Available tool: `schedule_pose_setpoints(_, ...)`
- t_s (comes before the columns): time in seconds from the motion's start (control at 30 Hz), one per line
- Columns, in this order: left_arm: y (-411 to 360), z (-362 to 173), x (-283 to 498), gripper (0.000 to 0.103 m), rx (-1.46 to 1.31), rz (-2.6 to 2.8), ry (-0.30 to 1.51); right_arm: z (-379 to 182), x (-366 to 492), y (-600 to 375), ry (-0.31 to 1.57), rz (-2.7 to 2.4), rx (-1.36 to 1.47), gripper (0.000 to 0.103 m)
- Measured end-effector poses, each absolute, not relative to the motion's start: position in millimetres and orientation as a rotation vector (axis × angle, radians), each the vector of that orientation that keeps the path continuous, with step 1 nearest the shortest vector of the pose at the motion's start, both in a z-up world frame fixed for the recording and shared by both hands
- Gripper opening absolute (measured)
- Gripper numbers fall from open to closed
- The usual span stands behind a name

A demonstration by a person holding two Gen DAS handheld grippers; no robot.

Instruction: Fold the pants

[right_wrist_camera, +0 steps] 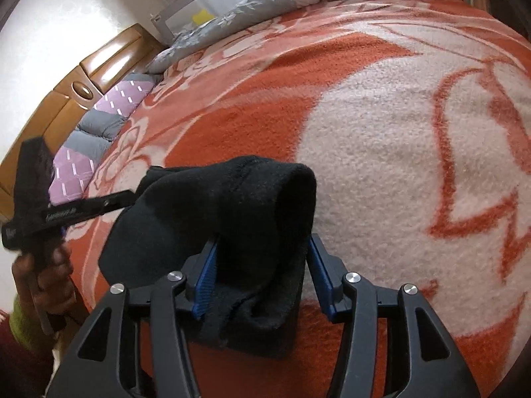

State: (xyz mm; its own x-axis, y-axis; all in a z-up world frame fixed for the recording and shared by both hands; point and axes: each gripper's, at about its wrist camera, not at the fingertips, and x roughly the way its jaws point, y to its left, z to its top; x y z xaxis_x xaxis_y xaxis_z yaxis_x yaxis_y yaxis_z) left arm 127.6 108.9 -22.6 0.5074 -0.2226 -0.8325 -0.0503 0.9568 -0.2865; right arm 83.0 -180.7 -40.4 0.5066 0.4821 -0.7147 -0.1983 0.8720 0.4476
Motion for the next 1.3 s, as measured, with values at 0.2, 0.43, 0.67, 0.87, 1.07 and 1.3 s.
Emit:
schedule_pose_setpoints(0.2, 119.0, -34.2, 108.5, 0.076, -0.379, -0.124, 1.092, -35.9, 75.7, -179.3, 0.962, 0.433, 0.381, 0.055)
schedule_pose_setpoints(0.43, 108.8, -63.3, 114.4, 0.078, -0.36, -0.133, 1.145, -50.0, 75.6, -176.8, 0.982, 0.44, 0.369, 0.055)
schedule_pose_setpoints(0.67, 114.2, -84.6, 107.9, 0.058, -0.471, -0.193, 1.127, -66.6, 77.0, -183.8, 1.007, 0.473, 0.457, 0.059)
schedule_pose_setpoints(0.87, 110.6, -67.9, 99.3, 0.032, -0.465, -0.206, 1.067, -54.9, 73.8, -176.7, 0.981, 0.514, 0.444, 0.047)
schedule_pose_setpoints(1.07, 123.0, -39.1, 86.0, 0.026, -0.508, -0.196, 0.993, -17.0, 76.8, -163.2, 0.874, 0.609, 0.429, 0.039)
schedule_pose_setpoints(1.3, 163.4, -7.8, 84.8, 0.026, -0.525, -0.1, 0.904, 0.6, 121.2, -118.9, 0.855, 0.693, 0.382, 0.039)
